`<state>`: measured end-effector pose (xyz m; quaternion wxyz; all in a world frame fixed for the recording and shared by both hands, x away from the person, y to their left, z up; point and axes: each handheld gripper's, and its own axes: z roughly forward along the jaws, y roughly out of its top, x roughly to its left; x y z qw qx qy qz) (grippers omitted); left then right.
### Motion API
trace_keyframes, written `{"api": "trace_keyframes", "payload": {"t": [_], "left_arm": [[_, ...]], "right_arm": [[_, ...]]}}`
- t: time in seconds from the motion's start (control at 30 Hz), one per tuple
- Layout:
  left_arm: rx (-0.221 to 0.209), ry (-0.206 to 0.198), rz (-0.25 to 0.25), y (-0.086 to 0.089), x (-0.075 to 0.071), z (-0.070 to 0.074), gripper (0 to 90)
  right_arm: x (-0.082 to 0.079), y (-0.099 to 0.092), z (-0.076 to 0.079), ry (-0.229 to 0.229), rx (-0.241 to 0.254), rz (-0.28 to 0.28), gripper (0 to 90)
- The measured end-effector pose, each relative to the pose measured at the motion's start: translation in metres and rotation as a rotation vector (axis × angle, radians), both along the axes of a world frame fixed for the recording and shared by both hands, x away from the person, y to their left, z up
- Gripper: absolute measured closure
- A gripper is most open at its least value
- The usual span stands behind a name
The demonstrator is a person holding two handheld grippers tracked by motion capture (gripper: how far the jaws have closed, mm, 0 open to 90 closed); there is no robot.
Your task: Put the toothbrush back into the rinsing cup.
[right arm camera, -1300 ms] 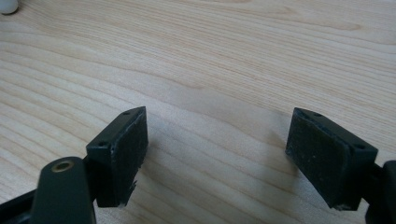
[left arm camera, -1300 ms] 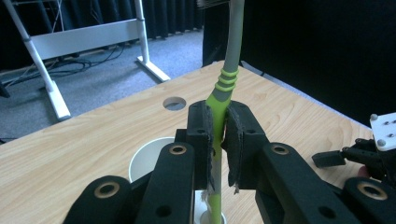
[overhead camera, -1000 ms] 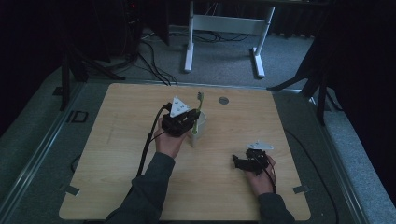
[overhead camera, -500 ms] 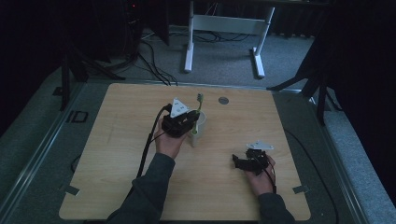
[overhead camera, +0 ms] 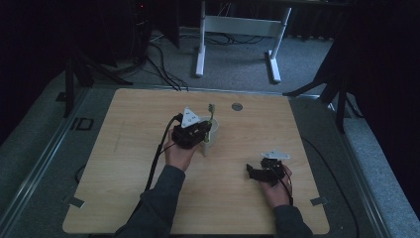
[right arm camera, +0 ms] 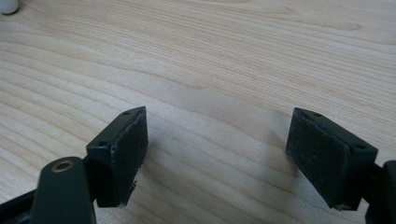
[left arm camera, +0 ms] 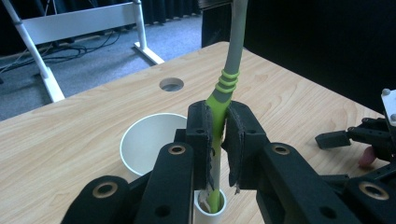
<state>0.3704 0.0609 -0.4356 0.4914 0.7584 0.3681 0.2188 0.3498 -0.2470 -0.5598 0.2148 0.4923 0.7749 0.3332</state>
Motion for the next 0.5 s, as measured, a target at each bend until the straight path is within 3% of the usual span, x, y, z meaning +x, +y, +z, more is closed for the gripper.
{"api": "trace_keyframes", "payload": {"t": [0.5], "left_arm": [[0.012,0.041,-0.009,0.001,-0.004,-0.012,79.5]], "right_arm": [[0.000,0.000,0.000,-0.001,-0.001,0.001,20.4]]}}
